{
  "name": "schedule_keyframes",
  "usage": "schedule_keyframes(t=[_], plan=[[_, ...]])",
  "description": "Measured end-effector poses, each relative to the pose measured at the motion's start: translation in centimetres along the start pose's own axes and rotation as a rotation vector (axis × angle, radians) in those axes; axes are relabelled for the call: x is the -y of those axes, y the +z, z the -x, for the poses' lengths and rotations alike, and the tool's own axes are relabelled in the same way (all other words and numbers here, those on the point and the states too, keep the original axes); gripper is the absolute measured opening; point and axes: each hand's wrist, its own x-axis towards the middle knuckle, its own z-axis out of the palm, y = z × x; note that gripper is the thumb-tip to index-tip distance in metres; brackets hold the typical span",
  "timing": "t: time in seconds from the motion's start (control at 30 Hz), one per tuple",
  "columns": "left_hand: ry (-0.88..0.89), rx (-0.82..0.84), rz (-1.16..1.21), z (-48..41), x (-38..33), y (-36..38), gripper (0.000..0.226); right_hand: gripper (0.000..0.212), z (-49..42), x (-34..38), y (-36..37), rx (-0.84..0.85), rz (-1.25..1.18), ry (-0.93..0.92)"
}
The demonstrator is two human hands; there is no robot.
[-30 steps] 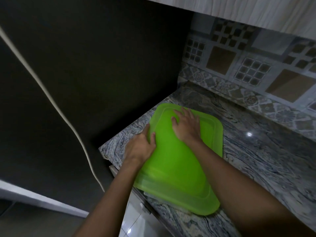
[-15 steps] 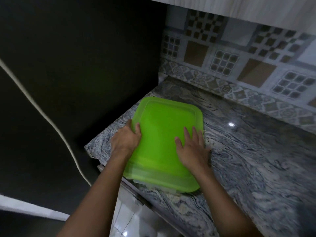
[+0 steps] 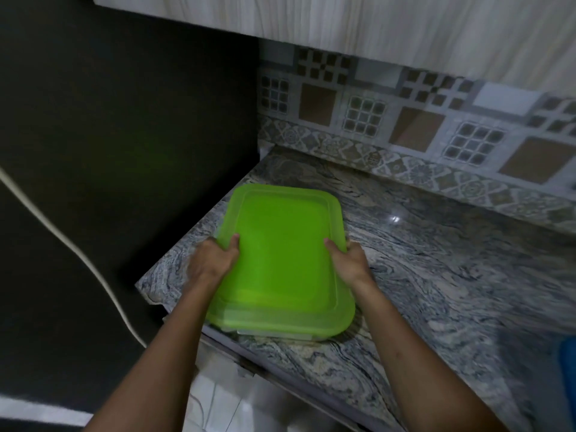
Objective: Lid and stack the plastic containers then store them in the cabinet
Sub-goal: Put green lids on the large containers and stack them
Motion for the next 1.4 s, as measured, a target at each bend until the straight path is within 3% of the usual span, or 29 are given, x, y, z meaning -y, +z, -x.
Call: schedule_keyframes(t=[0.07, 0.27, 0.37, 0.47, 0.6, 0.73, 0.83, 0.9, 1.0, 1.23, 1.3, 1.4], plan=[[0.017, 0.025, 0.037, 0.5, -0.7, 0.8, 0.064, 0.039, 0.4, -0.6, -1.6, -0.054, 0.019, 0.035], [0.169, 0.174, 0.067, 4.2, -6.0, 5.5, 0.062, 0.042, 3.1, -2.1, -11.8, -0.143, 0.165, 0.174], [0.239, 0.230, 0.070, 6.6, -9.6, 8.4, 0.061, 0.037, 4.4, -2.9, -16.9, -0.110, 0.222, 0.201], [0.312, 0.290, 0.059, 9.1, -12.8, 10.8, 0.059, 0.045, 5.7, -4.0, -20.9, -0.070, 0.294, 0.209], [0.354, 0.346, 0.045, 10.8, -15.0, 12.7, 0.061, 0.038, 6.7, -4.3, -25.3, -0.126, 0.378, 0.099], [0.368, 0.426, 0.028, 12.3, -16.7, 13.9, 0.063, 0.035, 8.6, -6.3, -31.6, -0.339, 0.358, 0.030], [0.397, 0.473, 0.049, 13.4, -17.9, 15.0, 0.057, 0.052, 10.4, -10.0, -36.7, -0.495, 0.351, 0.162], [0.386, 0.449, 0.043, 14.6, -18.5, 15.8, 0.064, 0.069, 11.8, -12.9, -39.5, -0.563, 0.386, 0.316], [0.351, 0.343, 0.044, 17.5, -19.1, 15.8, 0.058, 0.090, 12.8, -17.3, -42.3, -0.537, 0.354, 0.503], [0.370, 0.281, 0.023, 17.6, -18.2, 16.2, 0.055, 0.047, 13.5, -21.1, -44.9, -0.584, 0.217, 0.335], [0.368, 0.294, 0.023, 17.4, -18.2, 16.2, 0.057, 0.044, 13.4, -21.1, -45.4, -0.583, 0.239, 0.275], [0.363, 0.308, 0.060, 17.6, -18.3, 16.1, 0.058, 0.060, 12.6, -20.4, -47.8, -0.627, 0.359, 0.165]])
